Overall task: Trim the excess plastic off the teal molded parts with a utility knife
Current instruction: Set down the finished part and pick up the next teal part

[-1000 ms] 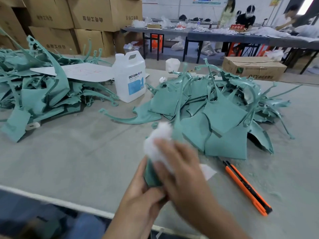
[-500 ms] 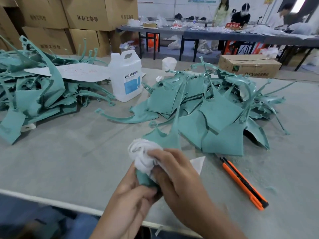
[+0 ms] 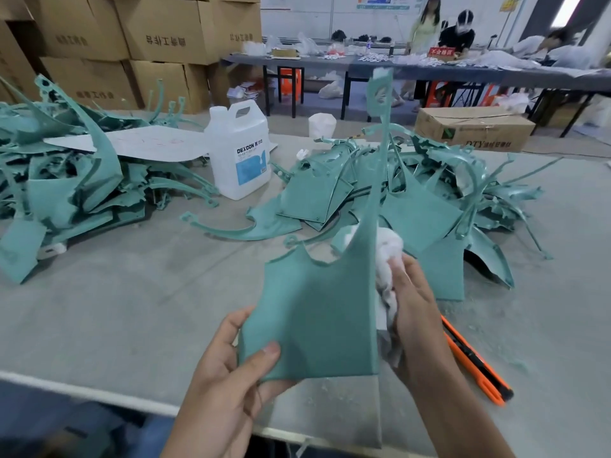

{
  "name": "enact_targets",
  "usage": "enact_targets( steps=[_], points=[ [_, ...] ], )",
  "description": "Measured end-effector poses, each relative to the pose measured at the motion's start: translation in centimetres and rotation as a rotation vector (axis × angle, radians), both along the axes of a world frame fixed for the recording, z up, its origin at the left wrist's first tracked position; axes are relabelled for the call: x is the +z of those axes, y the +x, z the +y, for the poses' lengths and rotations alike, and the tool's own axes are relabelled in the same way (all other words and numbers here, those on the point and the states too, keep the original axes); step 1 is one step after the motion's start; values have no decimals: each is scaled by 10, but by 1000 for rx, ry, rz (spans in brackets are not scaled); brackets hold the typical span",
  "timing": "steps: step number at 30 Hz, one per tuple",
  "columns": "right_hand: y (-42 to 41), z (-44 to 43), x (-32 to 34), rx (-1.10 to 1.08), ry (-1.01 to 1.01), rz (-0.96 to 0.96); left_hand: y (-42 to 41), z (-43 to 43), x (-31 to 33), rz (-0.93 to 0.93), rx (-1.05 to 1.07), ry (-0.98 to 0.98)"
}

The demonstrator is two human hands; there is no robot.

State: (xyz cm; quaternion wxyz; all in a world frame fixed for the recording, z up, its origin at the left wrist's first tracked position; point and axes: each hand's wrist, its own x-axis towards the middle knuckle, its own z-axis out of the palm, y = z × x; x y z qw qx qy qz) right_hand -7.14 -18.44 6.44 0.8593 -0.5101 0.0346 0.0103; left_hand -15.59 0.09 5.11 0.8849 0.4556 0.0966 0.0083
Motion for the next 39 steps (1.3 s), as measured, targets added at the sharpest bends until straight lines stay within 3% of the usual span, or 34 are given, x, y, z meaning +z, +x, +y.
enact_targets(
  steps=[3,6,12,16,18,20,22,25,31,34,39],
  points=[
    [-5,-5,1,-47,-98,-64,-1,3,-3,4,36,43],
    [-14,6,-2,-15,-434,-277,-3,0,-4,30,-11,117],
    [19,5,18,-162,-485,-373,-20,14,-1,67,-250,121],
    [44,-9,27,-411,-751,-439,-33,19,-6,31,-357,127],
    [58,-18,33,-544,-692,-427,-38,22,-7,47,-375,69],
    [69,-29,45,-675,-477,-371,-43,24,-7,60,-377,33],
    [74,-37,51,-672,-351,-324,-44,27,-4,79,-310,-15],
    [61,-31,45,-545,-462,-286,-40,29,3,84,-224,-36],
    [9,2,24,-153,-455,-348,-33,20,4,98,-185,93],
    [11,7,22,-222,-577,-373,-32,20,0,129,-251,67],
    [32,-8,34,-379,-473,-360,-32,34,-8,169,-462,54]
  ],
)
